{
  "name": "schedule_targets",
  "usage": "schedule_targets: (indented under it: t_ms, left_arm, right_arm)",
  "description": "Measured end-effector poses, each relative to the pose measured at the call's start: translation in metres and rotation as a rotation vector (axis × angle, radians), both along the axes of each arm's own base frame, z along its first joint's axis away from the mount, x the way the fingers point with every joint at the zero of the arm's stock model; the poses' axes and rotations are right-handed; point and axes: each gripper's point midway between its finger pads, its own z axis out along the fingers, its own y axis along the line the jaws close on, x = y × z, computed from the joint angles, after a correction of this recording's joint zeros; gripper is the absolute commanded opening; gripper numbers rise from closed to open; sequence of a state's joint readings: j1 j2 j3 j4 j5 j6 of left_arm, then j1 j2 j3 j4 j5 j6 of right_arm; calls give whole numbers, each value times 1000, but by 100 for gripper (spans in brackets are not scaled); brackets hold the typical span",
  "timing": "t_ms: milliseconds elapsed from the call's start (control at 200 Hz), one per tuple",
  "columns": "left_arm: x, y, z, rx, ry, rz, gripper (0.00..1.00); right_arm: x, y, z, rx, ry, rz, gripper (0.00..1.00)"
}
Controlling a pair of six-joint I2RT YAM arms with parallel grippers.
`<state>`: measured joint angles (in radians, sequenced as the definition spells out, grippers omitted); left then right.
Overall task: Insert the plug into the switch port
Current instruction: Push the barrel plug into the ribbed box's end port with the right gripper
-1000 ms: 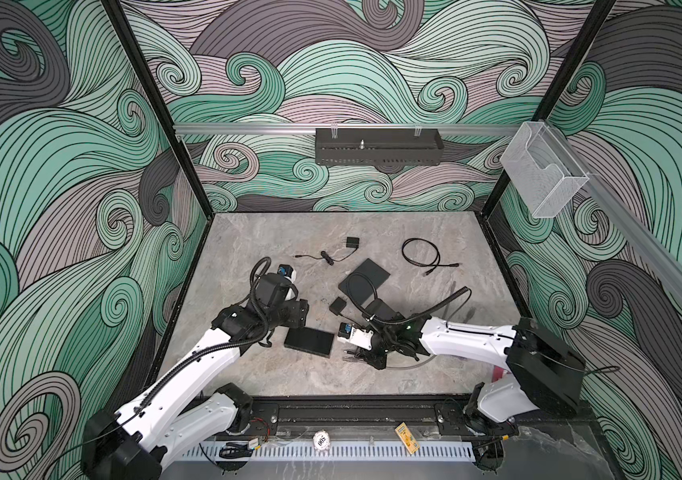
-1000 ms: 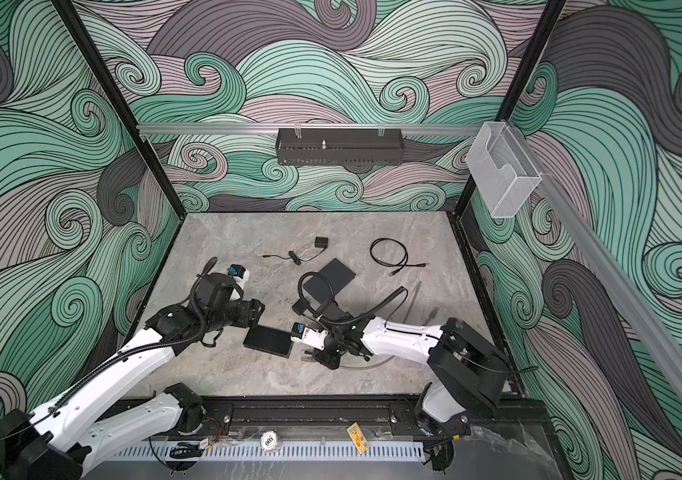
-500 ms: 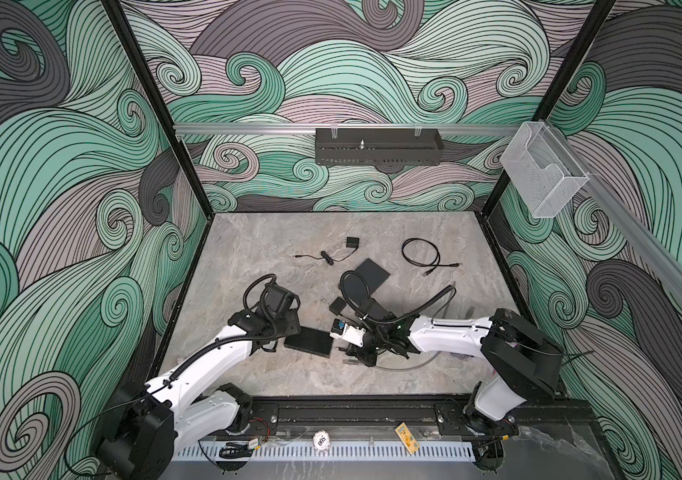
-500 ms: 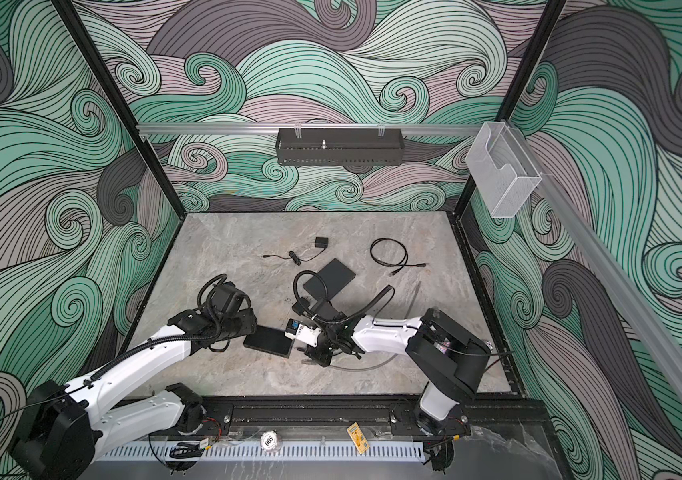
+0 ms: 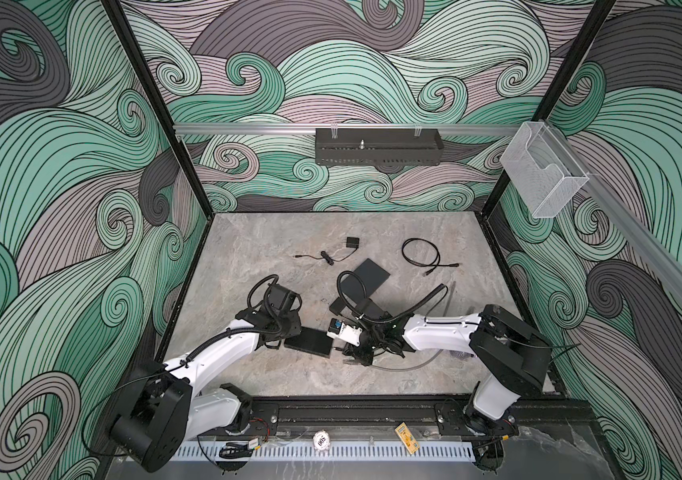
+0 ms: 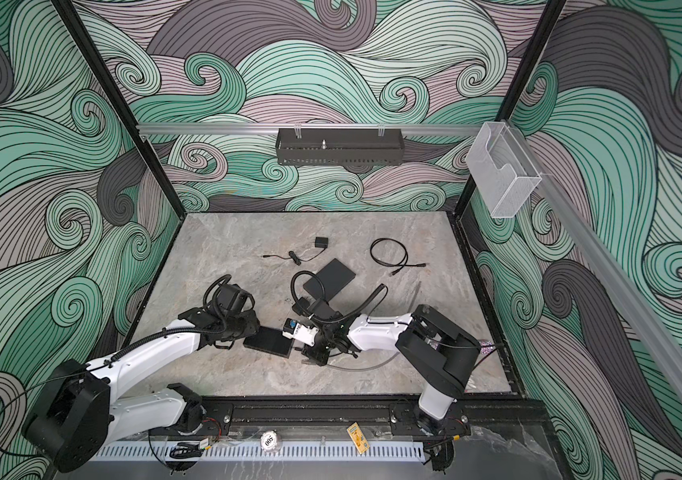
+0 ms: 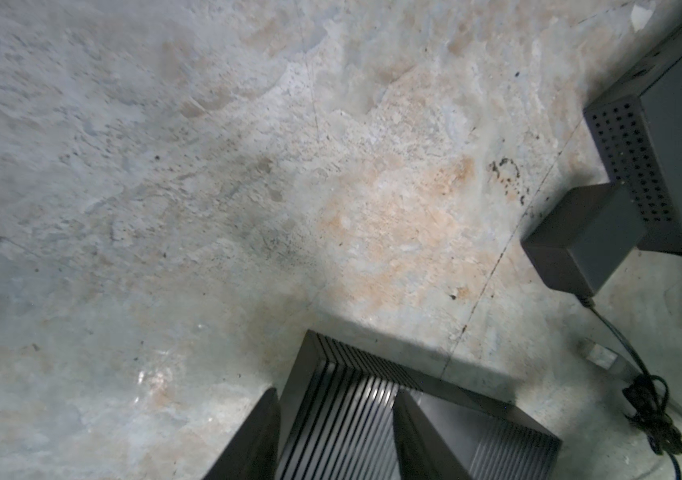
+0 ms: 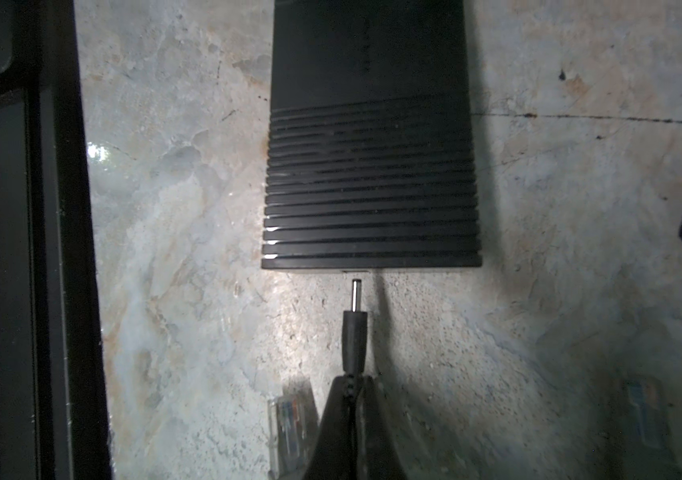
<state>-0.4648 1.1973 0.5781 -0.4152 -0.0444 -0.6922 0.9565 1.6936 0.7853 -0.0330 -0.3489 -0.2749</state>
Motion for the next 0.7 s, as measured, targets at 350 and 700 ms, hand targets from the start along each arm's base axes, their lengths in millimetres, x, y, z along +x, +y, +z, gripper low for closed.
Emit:
schedule_targets:
  t_ms: [350, 700]
  left_arm:
    - [-8, -1, -12, -11, 49, -8, 46]
    - [-5, -4, -13, -33, 32, -12, 46]
  right_arm:
    - [0, 0, 0, 3, 4, -1, 0]
    - [-4, 1, -1, 22, 24, -4, 0]
